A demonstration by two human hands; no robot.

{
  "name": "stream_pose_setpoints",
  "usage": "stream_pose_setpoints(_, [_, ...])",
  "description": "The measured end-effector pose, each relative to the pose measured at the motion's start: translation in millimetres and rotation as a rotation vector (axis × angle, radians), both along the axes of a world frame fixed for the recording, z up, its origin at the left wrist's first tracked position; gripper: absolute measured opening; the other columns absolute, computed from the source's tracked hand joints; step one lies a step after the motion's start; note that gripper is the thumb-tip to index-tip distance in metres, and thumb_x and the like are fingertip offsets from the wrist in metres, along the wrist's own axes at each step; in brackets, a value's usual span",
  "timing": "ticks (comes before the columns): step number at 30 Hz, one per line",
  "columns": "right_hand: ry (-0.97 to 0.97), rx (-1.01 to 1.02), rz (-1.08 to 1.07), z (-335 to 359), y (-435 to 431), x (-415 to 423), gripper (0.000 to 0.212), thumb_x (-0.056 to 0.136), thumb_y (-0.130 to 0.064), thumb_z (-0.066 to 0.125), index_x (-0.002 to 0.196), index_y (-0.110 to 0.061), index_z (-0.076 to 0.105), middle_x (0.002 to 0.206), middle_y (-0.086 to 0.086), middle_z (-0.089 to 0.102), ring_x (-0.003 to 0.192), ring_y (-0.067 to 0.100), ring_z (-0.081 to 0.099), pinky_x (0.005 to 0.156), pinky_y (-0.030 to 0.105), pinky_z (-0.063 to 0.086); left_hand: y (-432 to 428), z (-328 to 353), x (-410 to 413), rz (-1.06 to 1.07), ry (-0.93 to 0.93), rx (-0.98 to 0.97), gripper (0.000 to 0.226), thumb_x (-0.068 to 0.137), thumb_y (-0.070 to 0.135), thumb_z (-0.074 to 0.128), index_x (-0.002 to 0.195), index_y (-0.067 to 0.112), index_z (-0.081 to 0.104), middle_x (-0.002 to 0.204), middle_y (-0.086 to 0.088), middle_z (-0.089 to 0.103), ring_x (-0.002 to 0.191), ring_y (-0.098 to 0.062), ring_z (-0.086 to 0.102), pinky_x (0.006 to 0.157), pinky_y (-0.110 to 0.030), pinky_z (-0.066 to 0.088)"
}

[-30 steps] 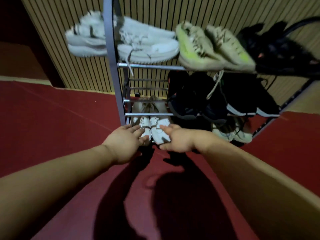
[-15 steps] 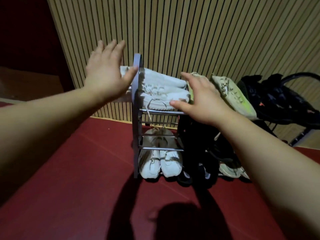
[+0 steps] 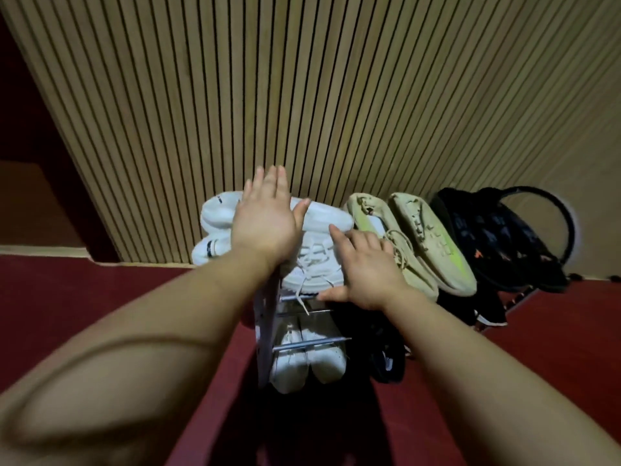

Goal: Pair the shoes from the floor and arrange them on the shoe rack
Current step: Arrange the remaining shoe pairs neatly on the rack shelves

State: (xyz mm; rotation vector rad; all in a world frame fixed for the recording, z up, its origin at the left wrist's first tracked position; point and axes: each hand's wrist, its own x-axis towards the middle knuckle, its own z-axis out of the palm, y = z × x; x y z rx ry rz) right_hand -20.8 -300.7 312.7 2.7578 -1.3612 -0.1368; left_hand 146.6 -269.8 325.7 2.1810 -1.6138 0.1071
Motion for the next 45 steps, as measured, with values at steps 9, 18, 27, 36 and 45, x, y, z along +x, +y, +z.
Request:
stream_pose_setpoints(9, [0.040, -0.012, 0.025, 27, -17, -12, 0.118, 0.065, -0.074, 0.061, 0.151, -0.021, 0.002, 0.147, 0.009, 0.024, 0.136, 0.026, 0.018, 0.109, 0.038, 0.015, 6, 6, -3, 0.005, -0.006, 0.038, 0.063, 0.100, 0.044, 0.017, 0.150, 0.007, 0.007, 0.158, -0.011, 0.011, 0.146, -0.024, -0.001, 0.119, -0.036, 0.000])
stream_pose_setpoints(18, [0.102, 0.234, -0.320, 46, -37, -88, 0.118, 0.067, -0.047, 0.077, 0.149, -0.035, -0.007, 0.157, 0.004, 0.002, 0.144, 0.024, -0.008, 0.114, 0.047, -0.001, 2, 2, -5, 0.034, -0.007, 0.003, 0.062, 0.100, 0.044, 0.022, 0.150, 0.008, 0.013, 0.157, -0.009, 0.015, 0.146, -0.024, 0.002, 0.117, -0.035, 0.001])
stream_pose_setpoints(27, [0.105, 0.152, -0.101, 27, -16, 9, 0.115, 0.068, -0.071, 0.062, 0.150, -0.029, -0.007, 0.157, 0.007, 0.013, 0.146, 0.027, 0.000, 0.110, 0.058, -0.016, 2, 2, -6, 0.057, -0.034, 0.031, 0.061, 0.100, 0.043, 0.020, 0.150, 0.008, 0.011, 0.158, -0.009, 0.012, 0.146, -0.024, 0.000, 0.118, -0.035, 0.000])
stream_pose_setpoints(36, [0.085, -0.098, 0.151, 58, 1, -43, 0.072, 0.085, -0.030, 0.056, 0.147, -0.037, 0.018, 0.151, -0.002, 0.023, 0.146, 0.018, 0.004, 0.110, 0.053, -0.017, 5, 3, -5, 0.053, -0.056, 0.019, 0.062, 0.100, 0.043, 0.023, 0.150, 0.007, 0.015, 0.156, -0.013, 0.017, 0.146, -0.027, 0.005, 0.118, -0.038, 0.002])
stream_pose_setpoints(45, [-0.223, 0.335, -0.395, 47, -2, -45, 0.047, 0.095, -0.028, 0.044, 0.141, -0.035, 0.037, 0.158, 0.009, 0.007, 0.144, 0.037, 0.002, 0.118, 0.047, 0.009, 5, 4, -8, 0.060, -0.074, 0.022, 0.061, 0.100, 0.043, 0.022, 0.149, 0.007, 0.016, 0.156, -0.014, 0.018, 0.146, -0.029, 0.006, 0.118, -0.038, 0.003])
